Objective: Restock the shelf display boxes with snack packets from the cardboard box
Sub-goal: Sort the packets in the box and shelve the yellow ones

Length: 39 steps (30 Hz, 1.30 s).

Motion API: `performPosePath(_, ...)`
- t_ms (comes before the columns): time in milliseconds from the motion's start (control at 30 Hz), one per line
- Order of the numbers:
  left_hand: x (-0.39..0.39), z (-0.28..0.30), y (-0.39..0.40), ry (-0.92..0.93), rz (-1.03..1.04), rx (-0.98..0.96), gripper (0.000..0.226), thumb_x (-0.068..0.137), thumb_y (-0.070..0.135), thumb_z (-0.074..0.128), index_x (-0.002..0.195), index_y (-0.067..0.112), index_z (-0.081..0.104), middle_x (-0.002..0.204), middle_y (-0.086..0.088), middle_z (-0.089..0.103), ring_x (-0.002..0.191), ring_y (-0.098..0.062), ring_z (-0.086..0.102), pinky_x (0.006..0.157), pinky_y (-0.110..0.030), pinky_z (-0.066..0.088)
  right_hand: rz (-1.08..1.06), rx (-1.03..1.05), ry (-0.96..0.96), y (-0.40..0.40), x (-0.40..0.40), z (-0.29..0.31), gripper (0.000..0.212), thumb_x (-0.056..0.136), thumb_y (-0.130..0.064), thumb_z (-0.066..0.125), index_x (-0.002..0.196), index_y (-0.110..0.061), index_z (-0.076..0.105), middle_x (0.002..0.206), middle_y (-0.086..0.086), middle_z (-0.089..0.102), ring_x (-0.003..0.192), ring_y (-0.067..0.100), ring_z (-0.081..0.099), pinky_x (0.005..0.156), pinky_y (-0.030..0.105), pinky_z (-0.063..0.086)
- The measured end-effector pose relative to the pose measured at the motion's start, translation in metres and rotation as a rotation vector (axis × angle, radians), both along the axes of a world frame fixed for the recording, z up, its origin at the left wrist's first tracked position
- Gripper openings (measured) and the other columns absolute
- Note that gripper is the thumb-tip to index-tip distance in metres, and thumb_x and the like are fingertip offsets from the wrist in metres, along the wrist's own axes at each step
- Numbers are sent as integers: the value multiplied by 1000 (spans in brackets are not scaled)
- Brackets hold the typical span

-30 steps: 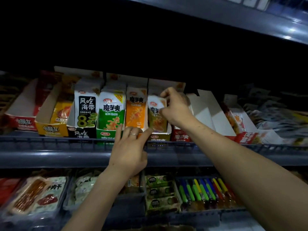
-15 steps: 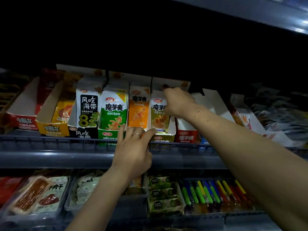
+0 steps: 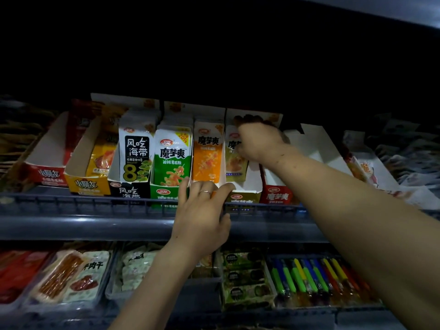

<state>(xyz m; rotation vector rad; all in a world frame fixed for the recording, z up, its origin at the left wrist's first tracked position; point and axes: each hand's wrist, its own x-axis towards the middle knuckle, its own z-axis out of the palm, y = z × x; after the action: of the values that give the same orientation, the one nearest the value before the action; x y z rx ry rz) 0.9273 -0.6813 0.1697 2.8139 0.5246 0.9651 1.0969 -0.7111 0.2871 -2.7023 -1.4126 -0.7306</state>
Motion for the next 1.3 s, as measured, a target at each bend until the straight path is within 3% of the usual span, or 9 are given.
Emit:
performPosePath(233, 0, -2, 0, 3, -1, 12, 55, 74, 36, 62, 128, 28, 51, 105, 3, 55, 107, -25, 48, 112, -47, 13, -9, 58, -214, -5, -12, -12, 41, 89, -13, 62, 128, -14, 50, 115, 12, 60, 103, 32, 60, 67, 36, 36)
performPosePath(500, 2, -4, 1, 15, 16, 29, 57, 72, 36, 59, 128, 29, 51, 107, 2, 56, 109, -26, 47, 112, -47, 10, 91, -65, -115, -12, -12, -23, 46, 88, -21, 62, 131, -15, 48, 128, 13, 53, 120, 32, 48, 95, 39, 37)
performPosePath(700, -1, -3, 3, 24, -19, 24, 62, 72, 28, 59, 134, 28, 48, 110, 2, 54, 114, -25, 44, 113, -47, 9, 144, -18, -56, -29, -14, -22, 50, 87, -31, 63, 132, -15, 49, 130, 10, 52, 122, 30, 45, 97, 37, 37)
performPosePath(867, -12, 10, 0, -39, -63, -13, 54, 81, 23, 63, 134, 26, 50, 131, -4, 48, 133, -27, 34, 119, -51, 8, 266, 153, 78, -69, -33, -31, 24, 87, -25, 61, 108, -14, 63, 108, 7, 63, 104, 27, 54, 88, 37, 41)
performPosePath(967, -30, 15, -7, -176, -95, 22, 36, 82, 17, 64, 118, 18, 63, 119, -1, 59, 119, -24, 49, 113, -48, 26, 327, 185, 176, -101, -52, -45, 15, 84, -24, 63, 95, -15, 65, 94, 4, 66, 90, 25, 57, 77, 37, 48)
performPosePath(1033, -49, 7, -13, -198, -178, -74, 26, 86, 19, 60, 110, 17, 66, 108, 3, 63, 100, -20, 59, 95, -40, 45, 335, 231, 288, -126, -67, -56, 11, 85, -26, 63, 92, -18, 63, 91, -1, 64, 86, 19, 57, 73, 35, 49)
performPosePath(1133, -80, -25, -26, -22, -294, -254, 25, 86, 34, 53, 101, 22, 69, 94, 9, 66, 83, -10, 63, 70, -33, 54, 347, 238, 502, -160, -88, -86, 9, 86, -28, 66, 93, -22, 64, 88, -8, 61, 78, 7, 55, 71, 29, 49)
performPosePath(1200, -92, -50, -36, 200, -305, -304, 25, 84, 40, 51, 96, 27, 69, 89, 10, 68, 79, -9, 64, 67, -32, 54, 339, 153, 635, -175, -101, -117, 11, 87, -28, 68, 95, -21, 66, 86, -9, 61, 76, 4, 55, 70, 27, 51)
performPosePath(1300, -102, -90, -50, 533, -302, -343, 12, 86, 33, 57, 90, 28, 67, 86, 8, 69, 77, -13, 64, 65, -33, 52, 282, 26, 774, -190, -122, -172, 14, 85, -31, 70, 95, -22, 67, 80, -14, 60, 73, 2, 57, 71, 30, 54)
